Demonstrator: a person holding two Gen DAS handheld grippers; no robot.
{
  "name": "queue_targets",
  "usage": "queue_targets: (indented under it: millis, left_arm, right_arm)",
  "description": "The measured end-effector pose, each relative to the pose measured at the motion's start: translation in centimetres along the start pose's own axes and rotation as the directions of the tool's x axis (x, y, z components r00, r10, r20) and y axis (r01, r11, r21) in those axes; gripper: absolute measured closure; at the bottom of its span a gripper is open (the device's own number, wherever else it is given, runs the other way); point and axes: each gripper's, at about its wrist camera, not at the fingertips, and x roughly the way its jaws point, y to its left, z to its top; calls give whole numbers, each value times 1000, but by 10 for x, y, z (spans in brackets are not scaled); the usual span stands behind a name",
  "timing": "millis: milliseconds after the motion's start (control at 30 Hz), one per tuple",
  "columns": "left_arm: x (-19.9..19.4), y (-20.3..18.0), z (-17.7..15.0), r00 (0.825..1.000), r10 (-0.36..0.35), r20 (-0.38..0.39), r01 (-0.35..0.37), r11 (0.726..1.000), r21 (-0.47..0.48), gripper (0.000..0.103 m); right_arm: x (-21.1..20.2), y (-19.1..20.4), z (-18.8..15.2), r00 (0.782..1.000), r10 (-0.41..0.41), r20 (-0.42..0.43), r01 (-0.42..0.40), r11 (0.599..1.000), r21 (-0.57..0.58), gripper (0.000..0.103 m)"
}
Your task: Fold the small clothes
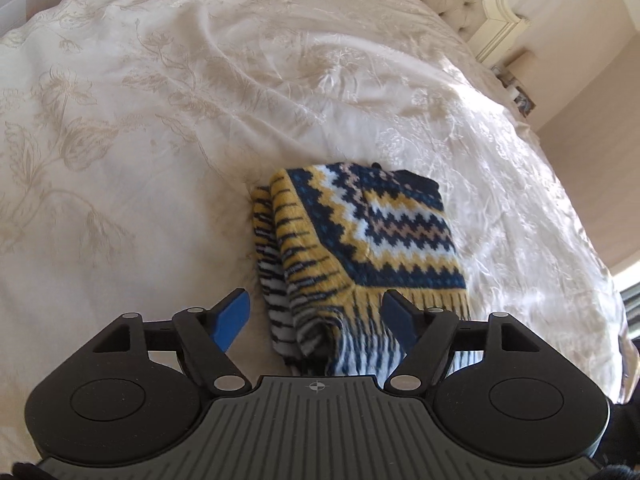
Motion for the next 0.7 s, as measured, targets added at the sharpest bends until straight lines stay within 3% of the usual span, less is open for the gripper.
queue_targets:
  millis: [33, 133, 400, 700]
  left_arm:
    - [-1, -4, -6, 1000, 0, -5, 0, 1000, 1, 22]
    - [-2, -13, -23, 1000, -5, -24, 5, 1000, 8, 16]
    - [16, -16, -53, 996, 7, -94, -10, 999, -32, 16]
    - [45, -8, -55, 991, -3, -137, -5, 998, -64, 16]
  right_arm:
    - [-3, -6, 0, 1000, -9, 3, 9, 1000, 18, 5]
    - [-11, -24, 0, 999, -34, 7, 34, 997, 76, 0]
    - [-14, -60, 5, 998, -57, 19, 52, 978, 200, 0]
    - [1, -83, 20, 1000, -28, -4, 29, 971, 237, 0]
